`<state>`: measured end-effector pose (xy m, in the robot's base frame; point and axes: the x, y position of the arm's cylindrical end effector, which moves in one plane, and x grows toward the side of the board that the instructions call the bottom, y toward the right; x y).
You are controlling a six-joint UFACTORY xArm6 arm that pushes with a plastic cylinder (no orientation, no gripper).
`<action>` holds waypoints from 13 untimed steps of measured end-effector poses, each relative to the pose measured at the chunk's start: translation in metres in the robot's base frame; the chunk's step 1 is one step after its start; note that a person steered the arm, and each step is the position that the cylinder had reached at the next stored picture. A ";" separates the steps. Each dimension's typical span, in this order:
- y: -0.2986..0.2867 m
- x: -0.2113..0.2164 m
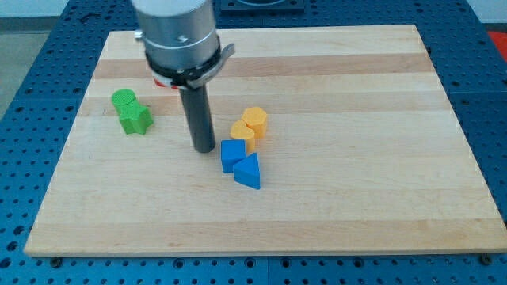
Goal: Move the green star and green circle up and left a bit
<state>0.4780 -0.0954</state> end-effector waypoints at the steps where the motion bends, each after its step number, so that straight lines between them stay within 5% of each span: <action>1: -0.003 0.017; 6: -0.027 0.013; 9: -0.101 -0.032; 13: -0.091 -0.078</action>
<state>0.4001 -0.1867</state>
